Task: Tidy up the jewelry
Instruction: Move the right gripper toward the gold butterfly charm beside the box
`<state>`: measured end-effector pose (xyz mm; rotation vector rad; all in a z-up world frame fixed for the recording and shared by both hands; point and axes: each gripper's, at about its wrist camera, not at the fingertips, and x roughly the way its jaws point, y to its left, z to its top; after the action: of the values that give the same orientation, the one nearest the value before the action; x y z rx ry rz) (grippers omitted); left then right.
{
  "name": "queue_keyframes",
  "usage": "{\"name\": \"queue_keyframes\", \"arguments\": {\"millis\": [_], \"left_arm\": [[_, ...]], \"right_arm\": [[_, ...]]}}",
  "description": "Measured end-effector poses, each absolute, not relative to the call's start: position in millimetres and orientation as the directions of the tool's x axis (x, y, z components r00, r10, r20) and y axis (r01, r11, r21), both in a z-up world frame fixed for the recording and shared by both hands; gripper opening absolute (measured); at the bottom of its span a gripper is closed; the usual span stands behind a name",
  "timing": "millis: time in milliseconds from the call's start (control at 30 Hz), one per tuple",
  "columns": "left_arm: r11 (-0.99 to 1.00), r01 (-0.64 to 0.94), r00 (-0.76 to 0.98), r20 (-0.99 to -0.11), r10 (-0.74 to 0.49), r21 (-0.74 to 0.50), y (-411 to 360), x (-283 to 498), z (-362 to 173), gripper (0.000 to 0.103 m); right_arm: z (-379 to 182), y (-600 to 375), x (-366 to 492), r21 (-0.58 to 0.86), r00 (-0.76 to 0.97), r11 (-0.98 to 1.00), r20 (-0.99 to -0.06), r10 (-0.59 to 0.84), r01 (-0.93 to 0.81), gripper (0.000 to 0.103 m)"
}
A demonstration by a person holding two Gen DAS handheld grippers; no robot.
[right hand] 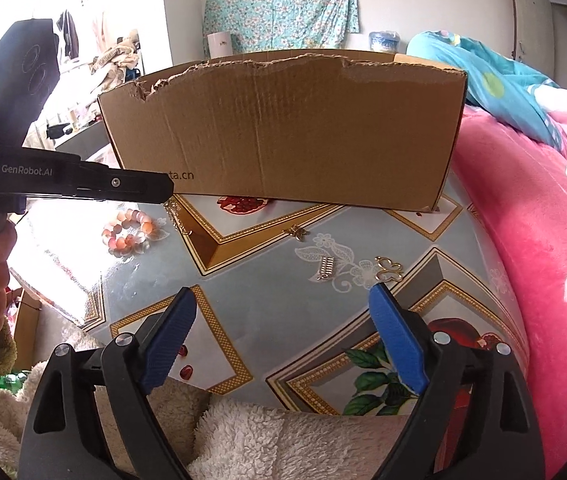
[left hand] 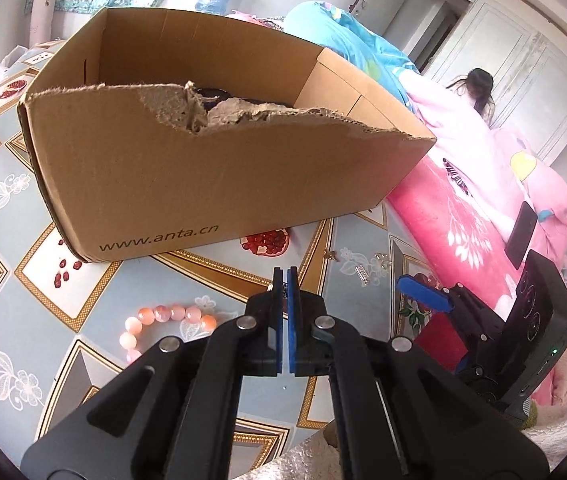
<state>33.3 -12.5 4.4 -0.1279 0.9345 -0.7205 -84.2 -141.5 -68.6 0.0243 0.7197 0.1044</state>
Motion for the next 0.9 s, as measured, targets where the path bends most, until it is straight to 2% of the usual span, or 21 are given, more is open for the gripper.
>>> {"name": "queue_keyframes", "arguments": {"millis": [133, 200, 267, 633, 900], "left_arm": [[0.767, 0.520, 0.389, -0.695, -0.604, -0.375, -17, 33, 3, 0.001], [0.767, 0.524, 0.388, -0.697, -0.603, -0.371, -19, 34, 2, 0.001], [0.769, 0.529, 0.395, -0.698, -0.598, -0.359, -21, 34, 2, 0.001], [0.775, 0.521, 0.400, -0.700, -0.592, -0.357, -19, 34, 0, 0.001], [0.774, 0.519, 0.400, -0.698, -0.594, -0.362, -17, 34, -1, 0.001]], "right_arm": [[-74, -142, -81, 0.032, 0.732, 0.998, -0.679, 0.065, -0.059, 0.087], [-75, -140, -81, 0.019, 0.729, 0.998, -0.682, 0.057, -0.060, 0.089], [-76, -140, -81, 0.022, 0.727, 0.998, -0.685, 0.055, -0.055, 0.097], [-77, -144, -80, 0.043, 0.726, 0.997, -0.683, 0.077, -0.065, 0.097], [-66, -172, -88, 0.177, 0.751, 0.984, -0.648, 0.124, -0.010, 0.096]]}}
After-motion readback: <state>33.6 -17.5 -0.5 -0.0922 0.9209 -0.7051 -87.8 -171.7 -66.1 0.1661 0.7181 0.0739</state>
